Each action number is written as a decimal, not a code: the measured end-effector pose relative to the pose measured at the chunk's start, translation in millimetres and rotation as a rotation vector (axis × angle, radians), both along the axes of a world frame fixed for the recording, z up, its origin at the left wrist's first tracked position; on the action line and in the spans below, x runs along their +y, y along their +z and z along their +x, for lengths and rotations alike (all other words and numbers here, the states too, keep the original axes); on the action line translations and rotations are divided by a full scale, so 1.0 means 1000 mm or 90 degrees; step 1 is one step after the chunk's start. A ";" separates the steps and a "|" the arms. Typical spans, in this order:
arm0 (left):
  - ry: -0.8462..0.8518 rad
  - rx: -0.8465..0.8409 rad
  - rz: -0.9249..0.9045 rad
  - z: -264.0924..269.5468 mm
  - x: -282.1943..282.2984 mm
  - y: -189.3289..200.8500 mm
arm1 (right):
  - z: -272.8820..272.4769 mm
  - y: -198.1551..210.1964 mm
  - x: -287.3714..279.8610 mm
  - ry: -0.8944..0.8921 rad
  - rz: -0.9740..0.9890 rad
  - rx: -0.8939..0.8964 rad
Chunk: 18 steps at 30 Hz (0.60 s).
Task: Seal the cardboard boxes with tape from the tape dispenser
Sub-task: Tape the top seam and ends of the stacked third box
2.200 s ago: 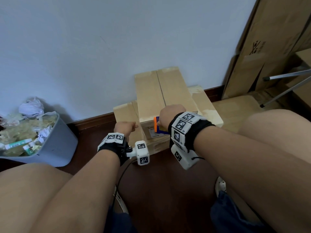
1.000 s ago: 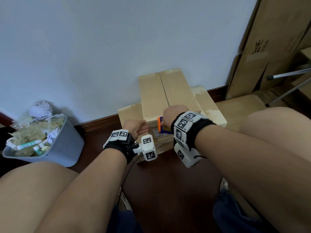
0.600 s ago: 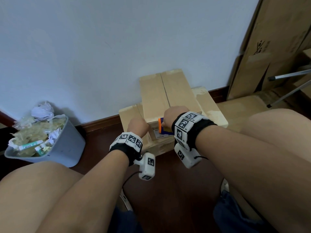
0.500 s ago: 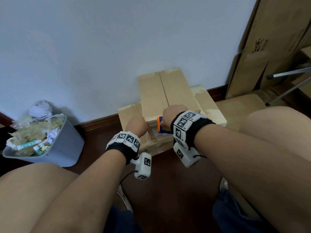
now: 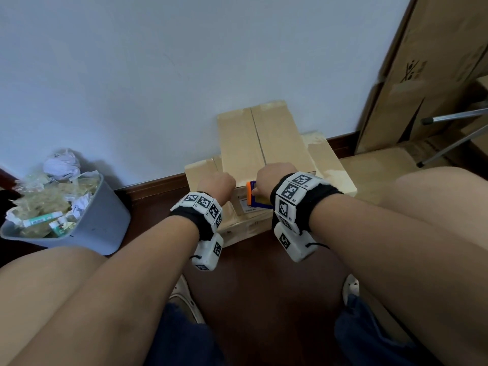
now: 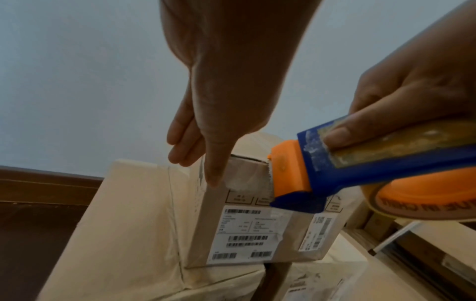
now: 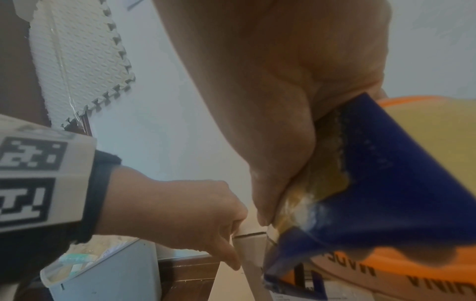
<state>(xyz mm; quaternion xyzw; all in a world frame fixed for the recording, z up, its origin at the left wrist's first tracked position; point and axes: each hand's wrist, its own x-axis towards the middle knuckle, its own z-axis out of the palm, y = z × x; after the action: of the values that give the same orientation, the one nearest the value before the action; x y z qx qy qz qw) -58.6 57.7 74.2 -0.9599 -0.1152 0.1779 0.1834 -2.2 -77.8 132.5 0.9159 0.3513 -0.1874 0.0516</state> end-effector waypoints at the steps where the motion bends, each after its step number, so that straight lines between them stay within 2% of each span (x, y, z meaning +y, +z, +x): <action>1: -0.009 0.000 -0.009 0.000 -0.001 0.001 | -0.001 0.001 0.004 -0.002 -0.050 0.001; 5: -0.041 -0.022 0.014 -0.003 0.001 -0.003 | 0.002 0.001 0.015 0.023 -0.101 -0.038; 10: 0.030 -0.109 -0.139 -0.009 0.013 -0.012 | 0.001 0.003 0.013 0.029 -0.139 -0.059; 12: 0.044 -0.138 -0.153 -0.011 0.012 -0.010 | 0.003 0.001 0.014 0.015 -0.157 -0.043; 15: -0.017 -0.269 -0.206 -0.014 0.007 -0.015 | 0.007 -0.002 0.012 0.003 -0.158 -0.038; 18: -0.104 -0.343 -0.310 -0.010 -0.001 -0.026 | 0.007 0.001 0.003 0.049 -0.105 -0.110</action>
<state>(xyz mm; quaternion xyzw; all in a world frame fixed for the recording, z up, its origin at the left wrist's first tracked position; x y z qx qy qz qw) -68.9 57.1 48.6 -0.9939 -0.0365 -0.0739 -0.0733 5.1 -74.3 133.2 0.9071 0.3639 -0.1335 0.1641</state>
